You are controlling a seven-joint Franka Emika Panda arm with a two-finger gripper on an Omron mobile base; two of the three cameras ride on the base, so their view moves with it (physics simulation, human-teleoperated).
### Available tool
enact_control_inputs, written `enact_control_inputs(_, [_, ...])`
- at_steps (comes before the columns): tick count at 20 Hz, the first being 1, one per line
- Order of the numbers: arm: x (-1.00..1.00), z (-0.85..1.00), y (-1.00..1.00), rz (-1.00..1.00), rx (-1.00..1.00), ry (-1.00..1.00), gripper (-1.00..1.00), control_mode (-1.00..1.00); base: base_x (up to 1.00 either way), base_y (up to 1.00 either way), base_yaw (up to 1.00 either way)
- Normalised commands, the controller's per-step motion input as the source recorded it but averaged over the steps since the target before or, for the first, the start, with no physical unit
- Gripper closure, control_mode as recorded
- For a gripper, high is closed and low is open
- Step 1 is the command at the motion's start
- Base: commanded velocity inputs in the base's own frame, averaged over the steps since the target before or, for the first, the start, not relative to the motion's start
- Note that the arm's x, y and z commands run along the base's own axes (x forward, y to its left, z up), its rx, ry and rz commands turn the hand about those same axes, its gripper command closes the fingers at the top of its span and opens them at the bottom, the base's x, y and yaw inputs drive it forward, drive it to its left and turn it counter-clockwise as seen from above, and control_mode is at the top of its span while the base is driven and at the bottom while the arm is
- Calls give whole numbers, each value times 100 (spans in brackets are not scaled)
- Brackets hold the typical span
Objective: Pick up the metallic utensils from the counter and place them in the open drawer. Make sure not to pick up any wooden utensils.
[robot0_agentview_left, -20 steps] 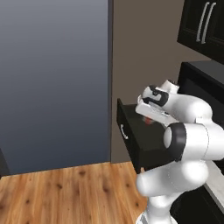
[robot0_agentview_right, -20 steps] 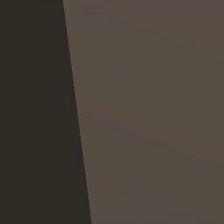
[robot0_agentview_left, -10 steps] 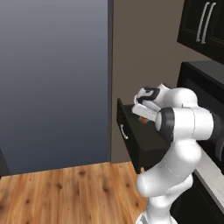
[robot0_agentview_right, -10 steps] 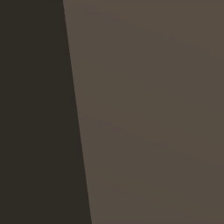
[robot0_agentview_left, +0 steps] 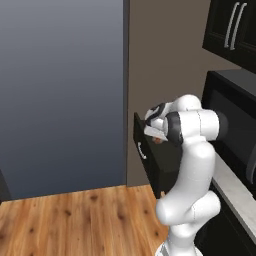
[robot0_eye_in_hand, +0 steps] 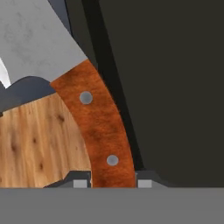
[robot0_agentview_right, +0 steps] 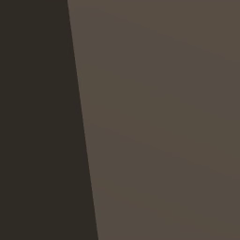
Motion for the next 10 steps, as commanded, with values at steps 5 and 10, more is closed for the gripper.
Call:
enact_control_inputs(5, [64, -79, -5, 0, -10, 0, 100, -100, 0, 0, 0])
enact_control_inputs(10, [41, -22, -29, 0, 3, 0, 100, -100, 0, 0, 0])
